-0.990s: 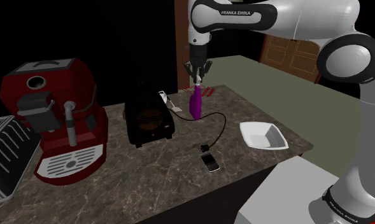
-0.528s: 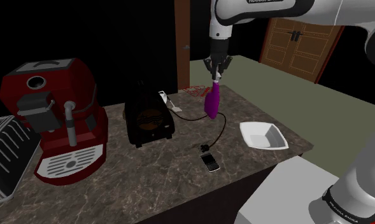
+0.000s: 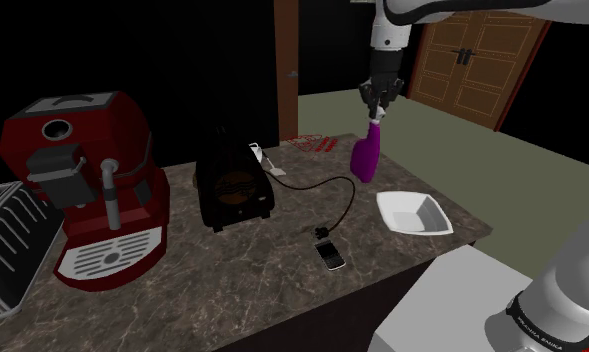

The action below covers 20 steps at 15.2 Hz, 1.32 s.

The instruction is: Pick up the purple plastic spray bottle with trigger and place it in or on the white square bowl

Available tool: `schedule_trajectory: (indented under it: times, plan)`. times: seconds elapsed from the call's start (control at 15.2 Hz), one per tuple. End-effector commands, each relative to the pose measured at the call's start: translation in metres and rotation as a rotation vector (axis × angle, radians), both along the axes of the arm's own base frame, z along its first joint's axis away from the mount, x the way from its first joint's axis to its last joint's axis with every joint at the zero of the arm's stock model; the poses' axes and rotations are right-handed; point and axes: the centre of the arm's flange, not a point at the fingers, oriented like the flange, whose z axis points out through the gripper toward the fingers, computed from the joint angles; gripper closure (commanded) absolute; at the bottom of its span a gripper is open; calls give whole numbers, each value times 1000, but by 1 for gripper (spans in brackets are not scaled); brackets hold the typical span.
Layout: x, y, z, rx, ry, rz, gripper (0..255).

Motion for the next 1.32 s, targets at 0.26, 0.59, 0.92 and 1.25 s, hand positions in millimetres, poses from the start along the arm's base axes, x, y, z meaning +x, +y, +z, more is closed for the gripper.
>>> schedule_trajectory:
  times: [0.26,0.59,0.92,1.25]
  plan:
    - [-60,-51,21,0,0,1,255]
    - [-108,-93,37,0,0,1,255]
    - [-137,-118,37,0,0,1,255]
    - [-137,-118,10,0,0,1,255]
